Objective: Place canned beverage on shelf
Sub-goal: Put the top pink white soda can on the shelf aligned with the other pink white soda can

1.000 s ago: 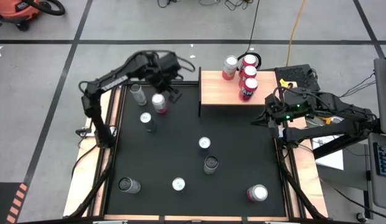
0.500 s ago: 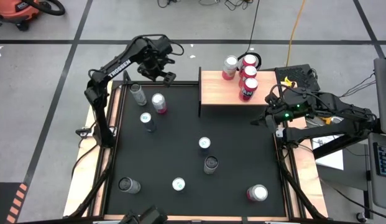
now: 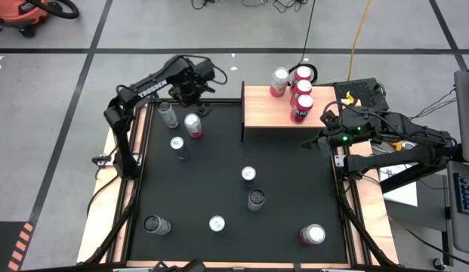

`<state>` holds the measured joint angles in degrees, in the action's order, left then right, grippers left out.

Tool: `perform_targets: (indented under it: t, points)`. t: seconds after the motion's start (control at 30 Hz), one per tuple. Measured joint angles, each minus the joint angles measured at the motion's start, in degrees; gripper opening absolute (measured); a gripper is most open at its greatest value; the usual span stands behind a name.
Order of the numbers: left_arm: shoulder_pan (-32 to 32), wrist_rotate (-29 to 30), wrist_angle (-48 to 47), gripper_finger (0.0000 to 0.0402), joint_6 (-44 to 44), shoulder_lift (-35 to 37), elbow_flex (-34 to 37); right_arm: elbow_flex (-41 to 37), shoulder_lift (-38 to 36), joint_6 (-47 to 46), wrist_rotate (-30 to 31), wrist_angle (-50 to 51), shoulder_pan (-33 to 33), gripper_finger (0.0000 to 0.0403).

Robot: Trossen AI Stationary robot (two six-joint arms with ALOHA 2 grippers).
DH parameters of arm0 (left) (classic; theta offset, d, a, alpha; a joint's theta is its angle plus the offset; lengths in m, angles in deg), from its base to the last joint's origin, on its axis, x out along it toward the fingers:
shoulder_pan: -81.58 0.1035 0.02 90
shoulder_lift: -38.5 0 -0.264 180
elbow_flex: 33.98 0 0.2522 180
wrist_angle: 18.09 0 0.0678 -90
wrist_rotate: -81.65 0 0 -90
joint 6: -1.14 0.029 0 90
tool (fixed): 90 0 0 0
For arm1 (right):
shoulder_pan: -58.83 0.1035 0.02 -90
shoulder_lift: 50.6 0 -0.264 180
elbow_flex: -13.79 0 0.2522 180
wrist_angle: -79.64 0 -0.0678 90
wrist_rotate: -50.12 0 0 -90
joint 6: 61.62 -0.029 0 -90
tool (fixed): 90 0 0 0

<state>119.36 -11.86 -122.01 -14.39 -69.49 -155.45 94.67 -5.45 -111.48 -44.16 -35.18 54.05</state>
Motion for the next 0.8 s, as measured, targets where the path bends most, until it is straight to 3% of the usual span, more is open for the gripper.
perform_targets:
  t: [0.33, 0.8]
  points:
    - [-2.66, 2.49, 2.13, 0.0400, 2.44, 0.21, 5.88, 0.00, 0.02, -0.03, 4.61, -0.08, 0.00, 0.0000]
    - [-1.76, 2.98, 7.84, 0.0400, 6.49, 0.21, 13.78, 0.00, 0.02, 1.90, 4.70, -0.11, 0.00, 0.0000]
